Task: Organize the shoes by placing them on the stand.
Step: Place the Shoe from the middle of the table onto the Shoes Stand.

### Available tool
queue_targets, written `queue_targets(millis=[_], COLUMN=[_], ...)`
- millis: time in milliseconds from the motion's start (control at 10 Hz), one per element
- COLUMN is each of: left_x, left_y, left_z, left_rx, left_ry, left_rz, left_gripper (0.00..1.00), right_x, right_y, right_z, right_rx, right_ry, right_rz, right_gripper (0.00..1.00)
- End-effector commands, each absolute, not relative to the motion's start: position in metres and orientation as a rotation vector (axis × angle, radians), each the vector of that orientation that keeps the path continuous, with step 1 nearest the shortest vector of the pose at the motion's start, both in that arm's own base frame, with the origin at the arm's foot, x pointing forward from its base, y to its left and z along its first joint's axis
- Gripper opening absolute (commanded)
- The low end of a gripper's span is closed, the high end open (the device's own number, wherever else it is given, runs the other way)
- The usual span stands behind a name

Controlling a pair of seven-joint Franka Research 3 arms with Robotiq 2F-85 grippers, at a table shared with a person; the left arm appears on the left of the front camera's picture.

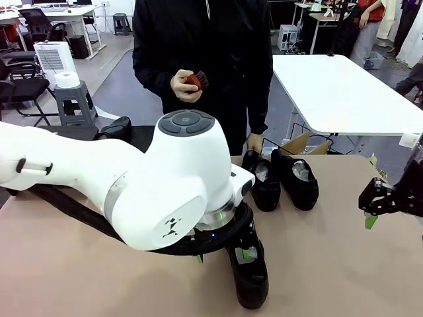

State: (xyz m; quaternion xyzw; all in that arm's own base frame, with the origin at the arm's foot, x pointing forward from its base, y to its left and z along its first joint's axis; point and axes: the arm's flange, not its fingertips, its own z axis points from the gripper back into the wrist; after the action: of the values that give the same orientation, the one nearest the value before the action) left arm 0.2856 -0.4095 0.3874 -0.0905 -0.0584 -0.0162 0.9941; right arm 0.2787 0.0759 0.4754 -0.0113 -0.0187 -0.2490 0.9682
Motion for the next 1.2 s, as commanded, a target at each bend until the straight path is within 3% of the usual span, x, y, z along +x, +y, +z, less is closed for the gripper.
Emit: queue_targets(millis=[0,500,700,1100], left_x=[0.289,0.297,0.301,0.302], left_y=[-0.422,-0.445,-0.450,-0.450], left_z=[0.375,0.351,0.348,0.348], left_rx=[-0.154,-0.101,-0.070,-0.055], left_ry=[-0.114,-0.084,-0.075,-0.076], left_rz=[-0.004,-0.017,-0.034,-0.033], left_gripper=[1.00,1.00,0.77,0.21], right_x=[0.278,0.278,0.278,0.278], right_y=[0.075,0.075,0.075,0.075], right_z=[0.476,0.476,0.476,0.476], right_rx=[-0.018,-0.018,-0.018,-0.018], right_ry=[-0.036,-0.036,-0.036,-0.036], right_rz=[-0.495,-0.495,-0.495,-0.495], right_gripper=[1.00,1.00,1.00,1.00])
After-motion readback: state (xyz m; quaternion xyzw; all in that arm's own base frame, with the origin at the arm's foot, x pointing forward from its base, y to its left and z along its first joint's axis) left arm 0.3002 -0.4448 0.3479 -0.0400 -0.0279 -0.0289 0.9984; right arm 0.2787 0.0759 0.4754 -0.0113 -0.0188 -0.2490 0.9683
